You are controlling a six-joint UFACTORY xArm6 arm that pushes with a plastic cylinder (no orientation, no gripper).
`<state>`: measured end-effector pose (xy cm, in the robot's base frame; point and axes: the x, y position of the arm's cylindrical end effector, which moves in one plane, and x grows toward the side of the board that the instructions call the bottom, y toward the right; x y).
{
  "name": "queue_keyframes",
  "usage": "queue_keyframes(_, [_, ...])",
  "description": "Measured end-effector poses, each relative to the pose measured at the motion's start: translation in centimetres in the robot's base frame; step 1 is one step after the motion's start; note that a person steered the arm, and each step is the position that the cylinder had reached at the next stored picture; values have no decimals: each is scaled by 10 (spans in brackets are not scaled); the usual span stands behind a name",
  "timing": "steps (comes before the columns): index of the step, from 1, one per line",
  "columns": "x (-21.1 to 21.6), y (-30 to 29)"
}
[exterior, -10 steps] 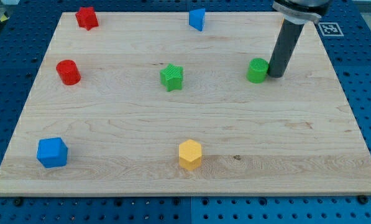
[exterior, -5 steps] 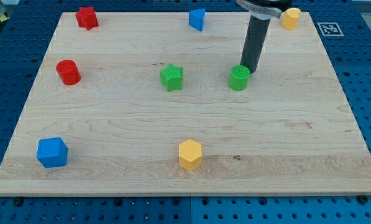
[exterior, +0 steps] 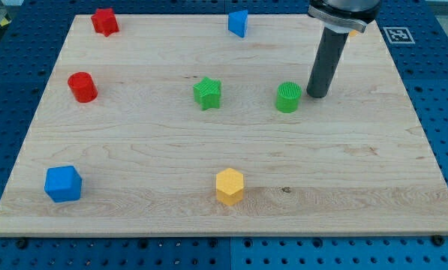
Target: Push the green circle closer to green star
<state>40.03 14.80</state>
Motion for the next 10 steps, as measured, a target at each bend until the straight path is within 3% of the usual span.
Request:
queue_keyframes(5, [19,-16])
queue_keyframes(8, [20,-55])
queue_keyframes(10, [-64,-103])
